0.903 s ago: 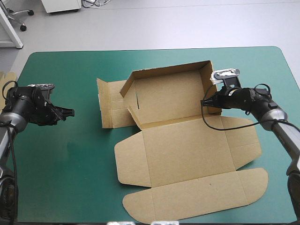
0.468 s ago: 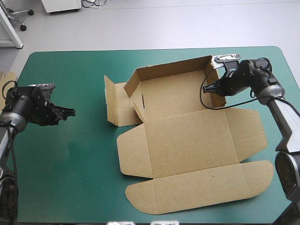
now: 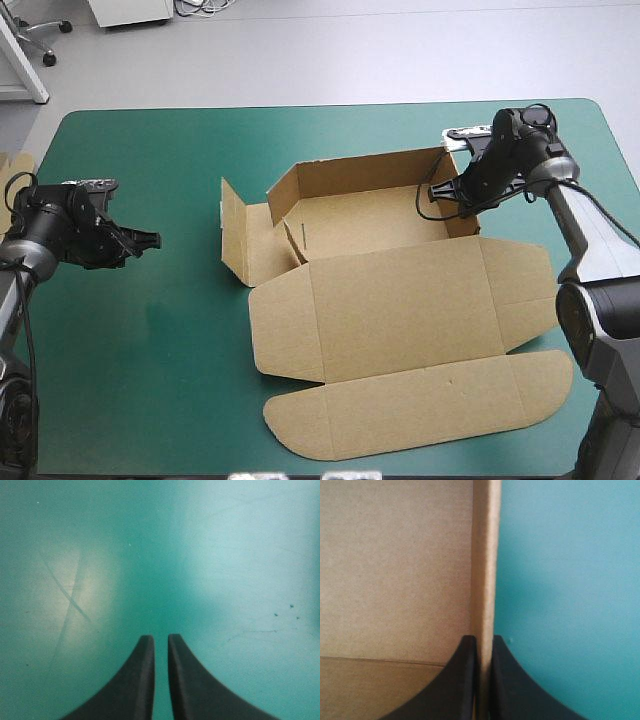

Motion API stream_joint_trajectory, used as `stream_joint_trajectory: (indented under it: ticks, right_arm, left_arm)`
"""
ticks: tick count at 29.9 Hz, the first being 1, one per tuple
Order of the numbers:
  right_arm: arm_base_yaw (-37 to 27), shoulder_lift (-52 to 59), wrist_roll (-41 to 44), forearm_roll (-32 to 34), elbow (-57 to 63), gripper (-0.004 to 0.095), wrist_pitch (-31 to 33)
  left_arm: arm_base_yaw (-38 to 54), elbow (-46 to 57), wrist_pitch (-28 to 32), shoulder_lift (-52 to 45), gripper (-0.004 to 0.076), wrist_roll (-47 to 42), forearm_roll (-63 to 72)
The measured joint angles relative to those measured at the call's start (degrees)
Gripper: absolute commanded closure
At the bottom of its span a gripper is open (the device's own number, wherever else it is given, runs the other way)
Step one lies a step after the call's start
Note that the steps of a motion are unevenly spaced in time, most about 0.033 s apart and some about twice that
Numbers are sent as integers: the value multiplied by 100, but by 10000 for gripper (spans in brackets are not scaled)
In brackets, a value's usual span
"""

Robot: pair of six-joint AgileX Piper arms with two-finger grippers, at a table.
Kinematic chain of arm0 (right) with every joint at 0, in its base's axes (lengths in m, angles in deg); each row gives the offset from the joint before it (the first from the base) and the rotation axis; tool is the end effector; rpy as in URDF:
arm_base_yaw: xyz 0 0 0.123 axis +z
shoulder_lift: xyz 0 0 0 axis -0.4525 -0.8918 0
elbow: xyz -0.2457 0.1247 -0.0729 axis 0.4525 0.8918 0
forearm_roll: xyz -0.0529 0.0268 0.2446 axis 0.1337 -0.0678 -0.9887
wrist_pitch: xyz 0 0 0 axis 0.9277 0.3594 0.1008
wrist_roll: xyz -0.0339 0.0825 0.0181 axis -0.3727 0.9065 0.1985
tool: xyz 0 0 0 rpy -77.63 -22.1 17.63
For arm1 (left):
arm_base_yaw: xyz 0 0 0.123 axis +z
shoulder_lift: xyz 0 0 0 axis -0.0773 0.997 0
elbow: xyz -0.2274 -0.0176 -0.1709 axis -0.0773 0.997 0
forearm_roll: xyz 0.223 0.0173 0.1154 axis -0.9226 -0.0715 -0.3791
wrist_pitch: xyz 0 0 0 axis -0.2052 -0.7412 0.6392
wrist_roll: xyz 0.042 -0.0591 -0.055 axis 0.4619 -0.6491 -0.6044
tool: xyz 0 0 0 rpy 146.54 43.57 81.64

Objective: Fold the box

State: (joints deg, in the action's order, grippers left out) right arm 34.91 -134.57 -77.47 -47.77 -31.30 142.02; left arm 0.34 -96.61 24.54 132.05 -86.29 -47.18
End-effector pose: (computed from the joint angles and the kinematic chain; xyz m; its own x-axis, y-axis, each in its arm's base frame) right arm 0.4121 0.0663 0.2847 -0.9471 -0.1725 -0.2705 -0.1998 0.9768 0.0767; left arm 0.3047 0.0301 0.2858 -0.9342 -0.0943 -0.3441 -0.1157 0.9924 0.0422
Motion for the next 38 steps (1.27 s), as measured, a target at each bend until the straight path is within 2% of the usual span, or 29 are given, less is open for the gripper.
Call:
stream_joint_trajectory:
  ticks: [3, 9, 12, 23, 28, 38]
  right_arm:
    - [-4, -10, 0, 15, -17, 849, 9]
    - [-4, -46, -6, 122, 2, 450, -21]
    - [-4, -15, -30, 171, -7, 340, -57]
    - [-4, 456, -128, 234, -719, 333, -2]
    - [-4, 638, -184, 204, -779, 300, -2]
    - [-4, 332, -483, -92, -433, 299, -511]
  left_arm:
    - [0, 0, 0, 0, 656, 0, 0]
    - [0, 0, 0, 0, 656, 0, 0]
    - [0, 0, 0, 0, 656, 0, 0]
    - [0, 0, 0, 0, 656, 0, 0]
    - [0, 0, 0, 0, 656, 0, 0]
    - [0, 0, 5, 0, 656, 0, 0]
